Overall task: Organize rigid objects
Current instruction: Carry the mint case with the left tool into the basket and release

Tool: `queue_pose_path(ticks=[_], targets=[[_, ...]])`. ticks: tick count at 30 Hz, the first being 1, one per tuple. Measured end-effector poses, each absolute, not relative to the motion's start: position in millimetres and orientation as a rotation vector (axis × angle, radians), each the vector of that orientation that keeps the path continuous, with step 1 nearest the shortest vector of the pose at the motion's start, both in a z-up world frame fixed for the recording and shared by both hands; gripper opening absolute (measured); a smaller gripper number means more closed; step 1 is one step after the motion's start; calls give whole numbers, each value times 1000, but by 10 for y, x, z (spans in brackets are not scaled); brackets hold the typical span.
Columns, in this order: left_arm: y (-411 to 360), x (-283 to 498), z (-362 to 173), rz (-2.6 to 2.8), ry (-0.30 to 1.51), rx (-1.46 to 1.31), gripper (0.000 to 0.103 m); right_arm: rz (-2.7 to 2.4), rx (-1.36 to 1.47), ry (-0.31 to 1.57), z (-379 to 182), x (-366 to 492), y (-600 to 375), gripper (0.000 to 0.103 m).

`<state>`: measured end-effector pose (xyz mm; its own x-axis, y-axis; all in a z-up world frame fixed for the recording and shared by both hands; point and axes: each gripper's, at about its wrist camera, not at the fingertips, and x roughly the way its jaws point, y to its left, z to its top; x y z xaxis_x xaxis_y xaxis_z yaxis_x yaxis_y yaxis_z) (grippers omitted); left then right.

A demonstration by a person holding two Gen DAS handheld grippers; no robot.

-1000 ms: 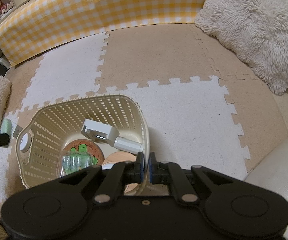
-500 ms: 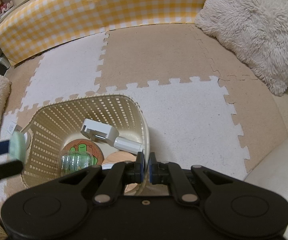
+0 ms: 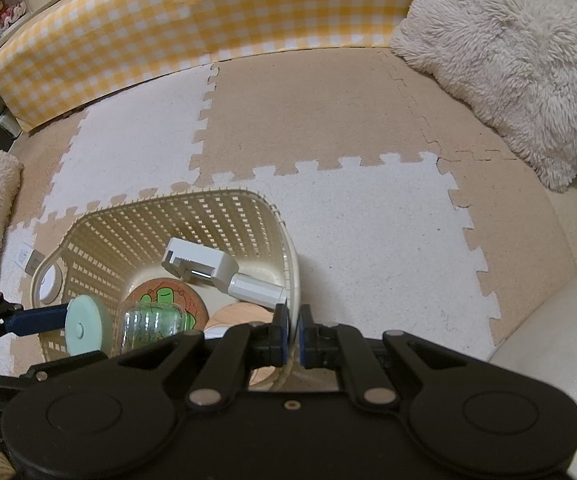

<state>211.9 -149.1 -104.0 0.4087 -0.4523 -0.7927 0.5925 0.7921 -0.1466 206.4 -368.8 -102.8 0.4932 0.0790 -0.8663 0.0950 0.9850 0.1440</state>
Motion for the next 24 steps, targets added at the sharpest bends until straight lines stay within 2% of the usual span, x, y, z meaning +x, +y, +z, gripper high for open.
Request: queue_pose_path(ticks=[12,15,24], targets=[[-1509,2103,-1038,-662,951,190,53,-11,181,1057,-1028,2065,-3685,6],[-1502,2104,-1028,-660,953,184,59,-10,182,1057,-1029,2064,-3687,6],[-1500,2099,-1023,-656,953,185,60,-11,181,1057,-1028,2065,-3684,6]])
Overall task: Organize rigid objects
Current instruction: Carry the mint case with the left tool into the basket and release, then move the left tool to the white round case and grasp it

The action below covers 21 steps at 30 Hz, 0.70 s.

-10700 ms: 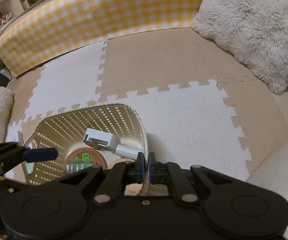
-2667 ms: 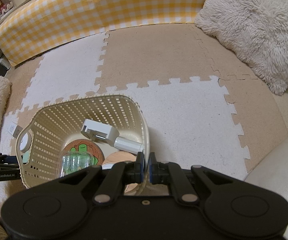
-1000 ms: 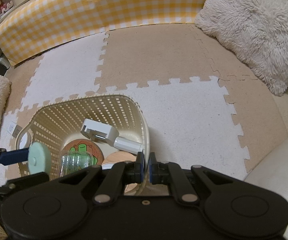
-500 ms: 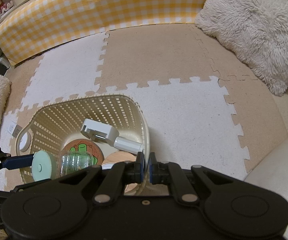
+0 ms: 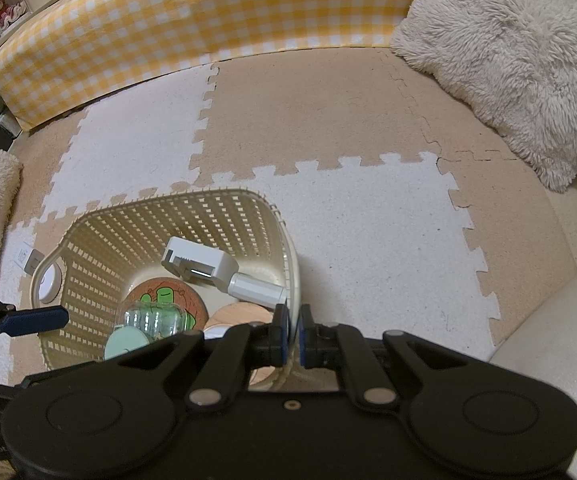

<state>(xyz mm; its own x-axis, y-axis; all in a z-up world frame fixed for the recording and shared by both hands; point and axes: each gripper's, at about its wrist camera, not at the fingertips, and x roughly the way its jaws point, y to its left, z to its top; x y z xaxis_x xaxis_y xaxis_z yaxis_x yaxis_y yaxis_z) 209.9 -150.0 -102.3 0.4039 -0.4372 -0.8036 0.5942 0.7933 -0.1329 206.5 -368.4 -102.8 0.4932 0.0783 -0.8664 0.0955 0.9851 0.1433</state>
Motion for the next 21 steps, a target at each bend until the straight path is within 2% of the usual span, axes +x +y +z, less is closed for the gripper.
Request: queue_pose_path(ticks=[13,17,21], targets=[[-1417,2045,-696,-671,883,124,63,-11,180,1057,-1028,2065,-3681,6],[-1390,1999,-576,-668,851,121,73,-11,180,1057,-1029,2064,-3683,6],[-1340,1977,-512,-641,823,129,90,-11,179,1057,-1030,2064,-3684,6]])
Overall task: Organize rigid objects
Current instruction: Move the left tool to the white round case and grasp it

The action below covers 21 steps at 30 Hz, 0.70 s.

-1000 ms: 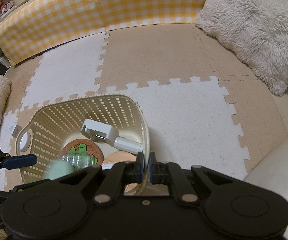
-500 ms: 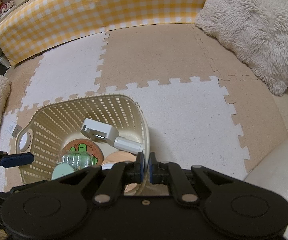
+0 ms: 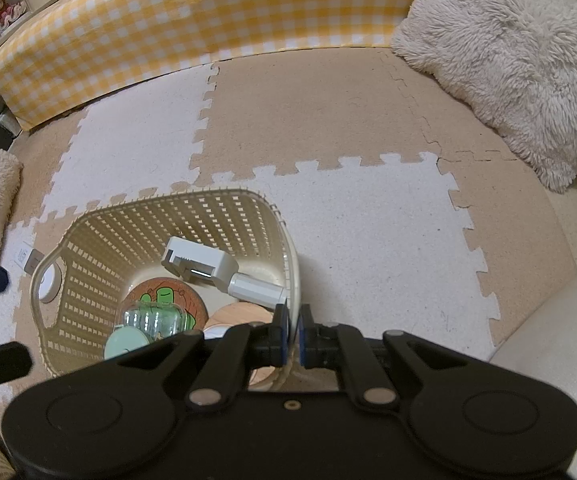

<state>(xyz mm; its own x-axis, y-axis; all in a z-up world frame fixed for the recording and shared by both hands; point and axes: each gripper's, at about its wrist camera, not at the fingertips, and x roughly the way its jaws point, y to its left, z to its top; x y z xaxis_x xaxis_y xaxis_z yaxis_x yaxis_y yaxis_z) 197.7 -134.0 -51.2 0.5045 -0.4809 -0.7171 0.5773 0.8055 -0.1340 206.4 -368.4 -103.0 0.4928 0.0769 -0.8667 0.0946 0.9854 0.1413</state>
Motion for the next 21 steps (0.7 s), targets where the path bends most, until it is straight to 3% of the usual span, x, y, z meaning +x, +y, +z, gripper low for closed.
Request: queue_pose_path(ticks=[7,21], targets=[[-1196,2069,-522,-570,813,116,103,-11,179,1057,-1029,2064,-3680,6],[-515,2548,-737,-331,858,28,103,-10,179,1057,-1030,2066,-3681,6]])
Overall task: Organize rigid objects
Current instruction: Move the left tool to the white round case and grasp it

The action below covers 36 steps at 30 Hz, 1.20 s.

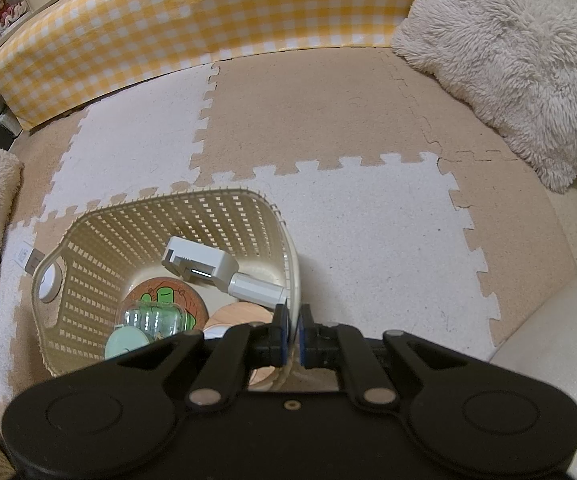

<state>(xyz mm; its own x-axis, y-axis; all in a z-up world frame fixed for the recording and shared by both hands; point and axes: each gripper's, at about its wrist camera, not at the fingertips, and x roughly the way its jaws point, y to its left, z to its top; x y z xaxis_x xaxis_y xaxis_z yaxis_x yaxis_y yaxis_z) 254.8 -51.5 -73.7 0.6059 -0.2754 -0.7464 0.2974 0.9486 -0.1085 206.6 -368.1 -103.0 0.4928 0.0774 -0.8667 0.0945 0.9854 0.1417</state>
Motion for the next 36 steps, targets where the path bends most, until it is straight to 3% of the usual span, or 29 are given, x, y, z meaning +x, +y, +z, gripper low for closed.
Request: queue_pose_path(ticks=[10,18,23,27,36], targets=[[-307,2843,-1272,-236,1025,12,101,-10,179,1057,-1030,2067,-3680,6],[-216,2968,-1660,-166,1117,6,74,-7,180,1060,-1034,2071,-3673,6],[-276,2991,-1693,-162,1092,43,72,-7,181,1060,-1034,2072,-3673,6],[-291,2997,-1684,-146,1086,107,53,-6,177,1064,-1041,2076,-3661,6],[-354,2961,-1595,-188,1085,101,53,-4,174,1065,-1042,2072,-3659,6]])
